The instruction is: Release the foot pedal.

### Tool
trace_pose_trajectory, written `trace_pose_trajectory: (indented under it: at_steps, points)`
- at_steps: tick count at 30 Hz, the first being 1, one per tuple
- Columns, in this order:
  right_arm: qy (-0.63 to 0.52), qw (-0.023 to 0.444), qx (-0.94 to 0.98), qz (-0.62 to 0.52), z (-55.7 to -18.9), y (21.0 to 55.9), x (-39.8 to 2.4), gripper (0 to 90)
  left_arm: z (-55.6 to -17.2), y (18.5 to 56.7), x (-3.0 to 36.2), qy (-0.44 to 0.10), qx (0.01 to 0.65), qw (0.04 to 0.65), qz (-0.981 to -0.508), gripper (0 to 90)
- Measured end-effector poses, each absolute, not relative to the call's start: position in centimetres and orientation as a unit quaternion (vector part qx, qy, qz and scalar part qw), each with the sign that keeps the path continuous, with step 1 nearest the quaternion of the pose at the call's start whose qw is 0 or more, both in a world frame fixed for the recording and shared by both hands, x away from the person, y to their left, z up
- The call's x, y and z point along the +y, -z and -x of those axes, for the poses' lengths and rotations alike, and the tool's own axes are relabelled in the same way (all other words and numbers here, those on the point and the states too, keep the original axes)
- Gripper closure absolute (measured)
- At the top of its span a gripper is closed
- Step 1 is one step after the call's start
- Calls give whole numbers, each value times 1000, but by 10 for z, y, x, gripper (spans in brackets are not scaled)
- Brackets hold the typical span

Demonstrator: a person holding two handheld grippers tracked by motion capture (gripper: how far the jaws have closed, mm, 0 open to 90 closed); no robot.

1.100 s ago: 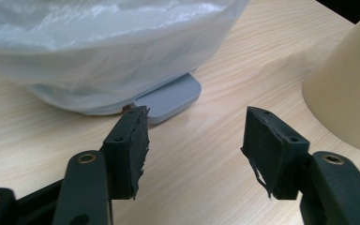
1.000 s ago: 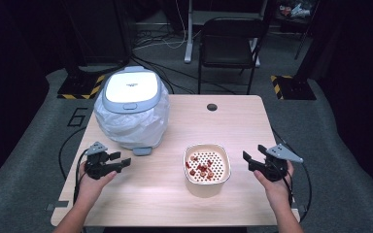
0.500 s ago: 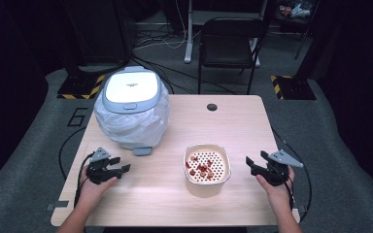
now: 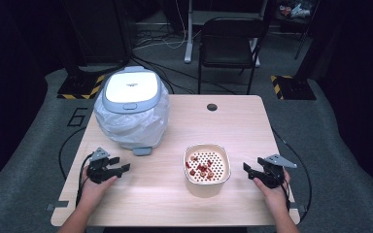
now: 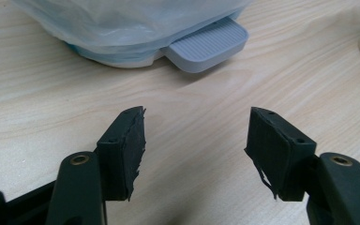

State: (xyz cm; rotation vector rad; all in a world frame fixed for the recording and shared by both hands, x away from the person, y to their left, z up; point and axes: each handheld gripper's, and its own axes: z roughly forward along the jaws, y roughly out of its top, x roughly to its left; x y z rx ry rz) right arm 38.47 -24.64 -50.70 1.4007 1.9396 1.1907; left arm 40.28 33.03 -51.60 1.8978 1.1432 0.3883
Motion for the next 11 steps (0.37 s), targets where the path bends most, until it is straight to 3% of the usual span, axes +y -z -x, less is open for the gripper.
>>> trace_pose_trajectory:
  at_steps: [11]
  points:
    - [-402,238,713,-523,-389,517,-251,221,-402,519,327,-175,435,403,-786,349]
